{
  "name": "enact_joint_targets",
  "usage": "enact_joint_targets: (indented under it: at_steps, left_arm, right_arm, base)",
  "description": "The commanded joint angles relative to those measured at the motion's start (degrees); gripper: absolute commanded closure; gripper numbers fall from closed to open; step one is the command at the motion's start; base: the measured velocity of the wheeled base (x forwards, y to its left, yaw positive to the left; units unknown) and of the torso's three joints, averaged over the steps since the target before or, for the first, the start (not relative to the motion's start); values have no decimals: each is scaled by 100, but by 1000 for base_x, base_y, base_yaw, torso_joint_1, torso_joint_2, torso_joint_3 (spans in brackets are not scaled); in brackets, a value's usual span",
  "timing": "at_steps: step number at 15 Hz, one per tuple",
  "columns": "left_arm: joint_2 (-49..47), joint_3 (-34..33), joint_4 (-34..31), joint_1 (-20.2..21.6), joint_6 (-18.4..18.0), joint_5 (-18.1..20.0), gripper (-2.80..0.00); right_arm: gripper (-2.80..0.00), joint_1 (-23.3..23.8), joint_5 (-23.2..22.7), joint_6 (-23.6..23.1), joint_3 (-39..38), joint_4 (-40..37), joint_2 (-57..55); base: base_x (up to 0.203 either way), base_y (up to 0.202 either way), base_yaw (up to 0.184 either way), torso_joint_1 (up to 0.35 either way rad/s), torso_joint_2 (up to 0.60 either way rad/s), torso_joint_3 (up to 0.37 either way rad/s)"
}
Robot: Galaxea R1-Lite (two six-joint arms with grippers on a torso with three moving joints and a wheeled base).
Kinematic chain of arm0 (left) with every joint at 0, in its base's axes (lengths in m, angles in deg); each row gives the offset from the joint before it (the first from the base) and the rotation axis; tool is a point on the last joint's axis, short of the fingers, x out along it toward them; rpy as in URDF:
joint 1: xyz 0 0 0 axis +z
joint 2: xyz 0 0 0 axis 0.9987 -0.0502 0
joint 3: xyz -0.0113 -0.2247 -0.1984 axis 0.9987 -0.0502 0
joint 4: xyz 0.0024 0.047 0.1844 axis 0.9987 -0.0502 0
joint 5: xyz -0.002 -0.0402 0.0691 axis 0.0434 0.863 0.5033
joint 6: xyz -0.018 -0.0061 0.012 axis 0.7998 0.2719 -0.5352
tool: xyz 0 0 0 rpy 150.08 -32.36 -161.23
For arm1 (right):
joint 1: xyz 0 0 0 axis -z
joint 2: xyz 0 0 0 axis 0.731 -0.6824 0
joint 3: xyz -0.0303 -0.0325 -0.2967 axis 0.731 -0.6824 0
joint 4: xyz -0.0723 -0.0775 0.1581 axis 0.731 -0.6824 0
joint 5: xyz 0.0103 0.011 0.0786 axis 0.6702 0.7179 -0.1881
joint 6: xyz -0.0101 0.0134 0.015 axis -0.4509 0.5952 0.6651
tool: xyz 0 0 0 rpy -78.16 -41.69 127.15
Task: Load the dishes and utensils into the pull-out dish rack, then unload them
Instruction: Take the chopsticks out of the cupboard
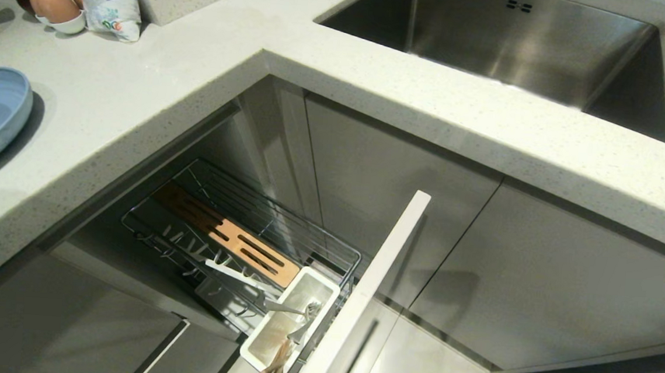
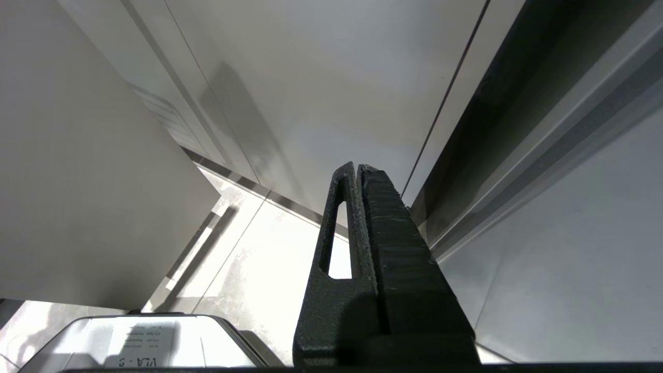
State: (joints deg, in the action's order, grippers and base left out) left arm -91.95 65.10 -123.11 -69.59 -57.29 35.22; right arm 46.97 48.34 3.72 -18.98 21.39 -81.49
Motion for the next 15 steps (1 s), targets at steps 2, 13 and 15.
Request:
enact_joint_targets:
  at_steps: [2, 13, 15]
  left_arm:
    - [-128, -223, 215, -4, -18, -10, 0]
    - [-632, -236, 529, 14, -49, -19, 0]
    - [-658, -236, 616, 14, -150, -19, 0]
  right_arm:
    - [0, 0, 0, 0, -9, 1, 0]
    - [0, 0, 0, 0, -8, 1, 0]
    - [0, 0, 0, 0, -9, 1, 0]
  base:
    - [0, 0, 0, 0, 0, 0]
    - [0, 0, 0, 0, 0, 0]
    - [0, 0, 0, 0, 0, 0]
